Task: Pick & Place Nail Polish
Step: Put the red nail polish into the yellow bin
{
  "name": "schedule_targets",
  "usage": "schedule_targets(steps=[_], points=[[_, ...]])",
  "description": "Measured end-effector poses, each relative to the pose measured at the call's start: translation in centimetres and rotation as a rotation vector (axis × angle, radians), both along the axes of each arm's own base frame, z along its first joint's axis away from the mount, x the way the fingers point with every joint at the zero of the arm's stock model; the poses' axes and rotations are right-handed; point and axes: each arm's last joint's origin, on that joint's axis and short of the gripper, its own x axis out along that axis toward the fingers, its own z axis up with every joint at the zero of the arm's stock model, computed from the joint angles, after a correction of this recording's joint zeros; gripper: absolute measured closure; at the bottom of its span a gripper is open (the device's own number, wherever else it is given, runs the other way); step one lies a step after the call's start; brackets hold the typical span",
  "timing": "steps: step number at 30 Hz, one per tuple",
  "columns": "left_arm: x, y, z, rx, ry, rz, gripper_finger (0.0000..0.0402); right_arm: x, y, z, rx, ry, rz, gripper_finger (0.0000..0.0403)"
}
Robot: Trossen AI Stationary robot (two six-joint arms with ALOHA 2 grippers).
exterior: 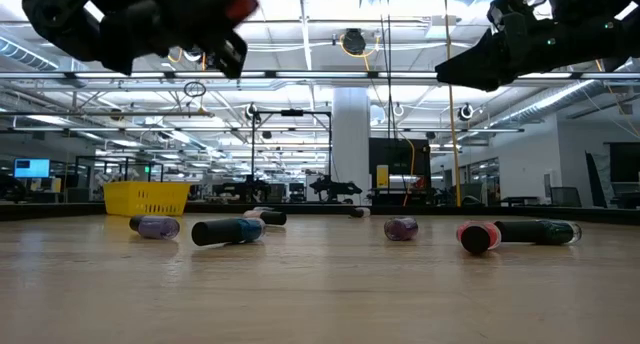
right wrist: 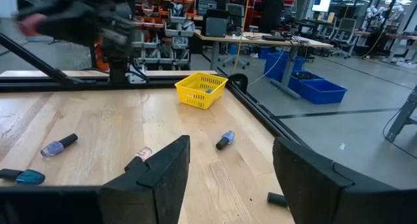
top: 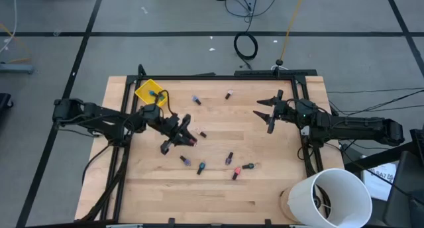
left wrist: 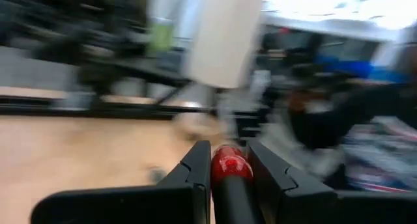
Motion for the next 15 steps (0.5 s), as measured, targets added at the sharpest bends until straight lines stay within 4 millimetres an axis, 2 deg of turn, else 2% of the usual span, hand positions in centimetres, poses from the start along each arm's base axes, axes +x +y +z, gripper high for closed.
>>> schedule_targets(steps=[3,8,15], points=[[-0.9,1.3,-0.7,0.036,0.043,0.177,0.0349,0.0,0.0,-0.1,0.003,0.011,0.000,0.0195],[-3.4,3.0,-0.3,0.037,0.075,0.399,0.0349,0.0,0.0,-0.1,0.003,0.013,0.000,0.0195],[-7.2,4.3,-0.4,0.005,0.279,0.811,0.0349,0.0,0.0,-0.1,-0.001,0.014,-0.001,0.0195]])
